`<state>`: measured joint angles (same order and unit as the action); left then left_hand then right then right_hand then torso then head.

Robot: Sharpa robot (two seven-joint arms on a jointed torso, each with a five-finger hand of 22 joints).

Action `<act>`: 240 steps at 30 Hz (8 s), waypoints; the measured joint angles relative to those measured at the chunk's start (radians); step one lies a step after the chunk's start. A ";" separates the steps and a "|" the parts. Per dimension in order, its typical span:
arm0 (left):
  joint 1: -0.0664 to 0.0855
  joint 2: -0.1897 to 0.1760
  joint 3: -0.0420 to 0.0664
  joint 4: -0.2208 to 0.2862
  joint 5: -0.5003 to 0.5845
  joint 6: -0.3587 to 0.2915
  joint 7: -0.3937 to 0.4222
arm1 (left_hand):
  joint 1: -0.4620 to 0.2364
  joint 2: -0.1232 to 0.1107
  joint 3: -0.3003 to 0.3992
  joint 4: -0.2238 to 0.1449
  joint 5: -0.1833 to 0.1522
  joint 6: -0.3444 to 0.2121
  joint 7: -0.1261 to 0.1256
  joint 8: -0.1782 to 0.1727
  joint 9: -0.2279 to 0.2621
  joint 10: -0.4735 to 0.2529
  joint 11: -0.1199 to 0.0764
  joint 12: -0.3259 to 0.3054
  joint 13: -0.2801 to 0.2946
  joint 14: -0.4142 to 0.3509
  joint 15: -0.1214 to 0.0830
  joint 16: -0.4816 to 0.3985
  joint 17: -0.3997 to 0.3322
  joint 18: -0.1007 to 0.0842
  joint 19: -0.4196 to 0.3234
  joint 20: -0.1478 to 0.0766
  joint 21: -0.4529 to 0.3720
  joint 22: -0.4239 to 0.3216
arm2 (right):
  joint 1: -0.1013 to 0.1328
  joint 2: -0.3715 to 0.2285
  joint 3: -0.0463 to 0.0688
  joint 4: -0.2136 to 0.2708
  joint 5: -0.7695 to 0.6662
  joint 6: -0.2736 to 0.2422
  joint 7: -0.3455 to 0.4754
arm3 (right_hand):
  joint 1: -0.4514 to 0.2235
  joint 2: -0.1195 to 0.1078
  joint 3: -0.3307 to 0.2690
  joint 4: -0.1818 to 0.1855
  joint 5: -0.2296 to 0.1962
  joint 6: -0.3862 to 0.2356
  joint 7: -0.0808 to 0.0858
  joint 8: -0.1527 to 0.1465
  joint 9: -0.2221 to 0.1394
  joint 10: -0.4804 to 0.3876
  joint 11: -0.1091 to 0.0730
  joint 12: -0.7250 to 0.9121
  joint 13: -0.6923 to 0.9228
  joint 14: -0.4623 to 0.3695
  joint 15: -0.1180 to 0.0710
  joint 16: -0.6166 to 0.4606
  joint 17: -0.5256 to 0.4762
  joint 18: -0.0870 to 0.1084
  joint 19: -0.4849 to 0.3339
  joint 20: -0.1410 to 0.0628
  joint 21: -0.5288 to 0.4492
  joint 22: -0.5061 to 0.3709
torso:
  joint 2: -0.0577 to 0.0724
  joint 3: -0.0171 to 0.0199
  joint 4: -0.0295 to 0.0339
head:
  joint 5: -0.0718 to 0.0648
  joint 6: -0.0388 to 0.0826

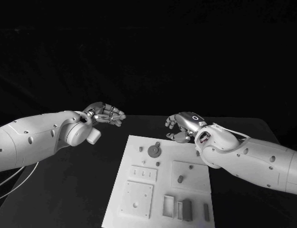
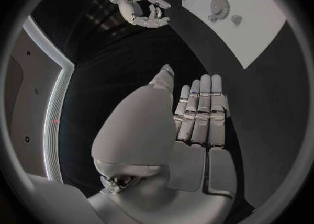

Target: Assemble the parts on the task board

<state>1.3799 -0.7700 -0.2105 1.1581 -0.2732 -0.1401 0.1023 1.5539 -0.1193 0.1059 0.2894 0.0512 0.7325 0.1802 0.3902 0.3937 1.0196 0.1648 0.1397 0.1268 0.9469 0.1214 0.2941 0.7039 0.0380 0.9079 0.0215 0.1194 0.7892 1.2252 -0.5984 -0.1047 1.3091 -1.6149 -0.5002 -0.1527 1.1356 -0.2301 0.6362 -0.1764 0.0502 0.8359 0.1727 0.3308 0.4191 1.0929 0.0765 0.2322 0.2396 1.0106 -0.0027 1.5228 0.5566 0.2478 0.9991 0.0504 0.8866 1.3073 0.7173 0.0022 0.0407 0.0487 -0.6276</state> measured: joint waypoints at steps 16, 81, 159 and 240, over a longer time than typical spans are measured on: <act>-0.038 -0.008 -0.005 -0.003 -0.092 0.005 0.007 | 0.000 0.008 -0.007 0.001 0.000 0.023 0.009 0.004 -0.006 0.053 -0.013 0.018 0.010 0.020 -0.005 -0.004 0.011 -0.002 0.015 -0.004 -0.004 0.008 | 0.000 -0.061 0.003 0.003 0.115 0.012 0.030 | -0.007 0.002 -0.012 0.023 0.000 0.003 0.005 0.005 0.002 0.021 -0.007 0.004 0.016 0.001 -0.003 -0.001 0.000 0.000 0.002 0.001 0.000 0.000 | -0.028 0.0154 -0.0279 | 0.011 0.002; -0.077 -0.033 -0.022 0.020 -0.244 0.011 -0.015 | -0.004 0.011 -0.012 0.001 0.000 0.043 0.014 -0.012 -0.023 0.081 -0.028 0.023 0.036 0.072 -0.029 0.015 0.073 0.007 0.070 -0.030 0.008 0.038 | -0.135 -0.100 -0.002 -0.242 0.151 0.359 0.046 | -0.009 0.225 0.118 -0.076 0.000 -0.038 -0.027 -0.035 -0.014 0.033 -0.048 0.367 0.733 -0.001 -0.051 0.034 0.040 0.011 0.000 -0.008 0.026 0.000 | -0.056 0.0313 -0.0648 | -0.055 -0.046; -0.077 -0.035 -0.021 0.015 -0.247 0.011 -0.016 | -0.004 0.011 -0.012 0.001 0.000 0.039 0.018 -0.019 -0.028 0.077 -0.024 0.023 0.041 0.075 -0.032 0.015 0.085 -0.002 0.070 -0.030 0.008 0.044 | -0.142 -0.032 -0.003 -0.264 0.141 0.333 0.061 | -0.033 0.233 0.152 -0.094 0.000 -0.056 -0.031 -0.038 -0.017 0.008 -0.044 0.375 0.743 -0.018 -0.056 0.034 0.041 0.007 -0.015 0.000 0.034 0.000 | -0.055 0.0291 -0.0655 | -0.019 -0.056; -0.077 -0.038 -0.018 0.028 -0.247 0.006 0.008 | -0.008 0.007 -0.012 0.001 0.000 0.032 0.018 -0.027 -0.031 0.074 -0.020 0.019 0.054 0.075 -0.032 0.007 0.102 -0.008 0.070 -0.030 0.004 0.051 | -0.102 0.074 0.001 -0.452 0.241 0.266 0.383 | -0.034 0.060 -0.113 -0.113 0.000 -0.045 -0.020 -0.026 0.010 -0.021 -0.030 0.383 0.739 -0.048 -0.050 0.034 0.044 0.000 -0.038 0.001 0.034 0.000 | -0.034 0.0337 -0.0485 | -0.025 -0.060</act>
<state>1.3028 -0.8079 -0.2288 1.1861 -0.5204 -0.1342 0.1108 1.5459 -0.1120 0.0936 0.2906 0.0512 0.7644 0.1980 0.3630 0.3623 1.0934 0.1445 0.1583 0.1809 1.0221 0.0892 0.3012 0.8064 0.0297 0.9776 -0.0089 0.1235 0.8397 1.1227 -0.5246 -0.1032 0.8569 -1.3742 -0.2344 0.2302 1.1020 -0.1697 0.5229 -0.2896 0.0502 0.7906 0.1523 0.3046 0.4286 1.0723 0.0462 0.6154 0.9790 0.9630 -0.0527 1.5566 0.6011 0.2475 0.9611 0.0518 0.9205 1.3074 0.6835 0.0359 -0.0078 0.0242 -0.6880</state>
